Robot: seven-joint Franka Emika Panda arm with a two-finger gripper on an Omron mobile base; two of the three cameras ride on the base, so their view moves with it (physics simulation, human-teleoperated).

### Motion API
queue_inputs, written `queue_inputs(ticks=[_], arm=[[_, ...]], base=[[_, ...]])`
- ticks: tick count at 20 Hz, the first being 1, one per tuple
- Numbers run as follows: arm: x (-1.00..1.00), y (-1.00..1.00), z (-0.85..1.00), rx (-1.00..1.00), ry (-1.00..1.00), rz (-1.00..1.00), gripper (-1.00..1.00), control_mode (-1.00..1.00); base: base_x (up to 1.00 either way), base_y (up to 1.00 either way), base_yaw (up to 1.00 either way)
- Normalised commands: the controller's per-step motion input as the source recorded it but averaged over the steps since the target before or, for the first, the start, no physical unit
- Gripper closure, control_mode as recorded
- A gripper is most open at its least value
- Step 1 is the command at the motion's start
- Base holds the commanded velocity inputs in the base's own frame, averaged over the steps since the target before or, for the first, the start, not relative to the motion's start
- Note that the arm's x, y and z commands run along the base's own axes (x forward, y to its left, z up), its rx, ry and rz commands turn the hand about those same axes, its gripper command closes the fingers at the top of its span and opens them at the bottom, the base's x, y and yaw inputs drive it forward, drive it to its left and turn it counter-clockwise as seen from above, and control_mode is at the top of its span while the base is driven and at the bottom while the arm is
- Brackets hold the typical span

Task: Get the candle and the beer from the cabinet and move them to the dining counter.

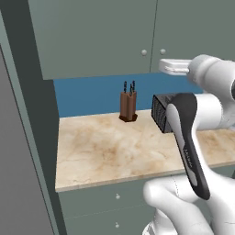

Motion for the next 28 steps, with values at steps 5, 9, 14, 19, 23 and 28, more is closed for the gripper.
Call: queue_inputs(ticks=[5,9,14,19,23,28], arm=[[0.23,0.00,-0.06,-0.03,0.00,0.00,-1.00,-1.00],[0.18,0.00,-0.03,-0.01,0.00,0.00,-1.00,-1.00],[0.13,0.00,-0.03,-0.01,0.00,0.00,-1.00,-1.00],[0.20,0.00,-0.03,0.00,0.00,0.00,-1.00,-1.00],[0.26,0.00,-0.03,-0.01,0.00,0.00,-1.00,-1.00],[0.38,0.00,-0.13,-0.01,0.00,0.01,-1.00,-1.00]], base=[[0.00,0.00,0.00],[0.00,0.00,0.00],[0.00,0.00,0.00],[0.00,0.00,0.00],[0.00,0.00,0.00],[0.00,0.00,0.00]])
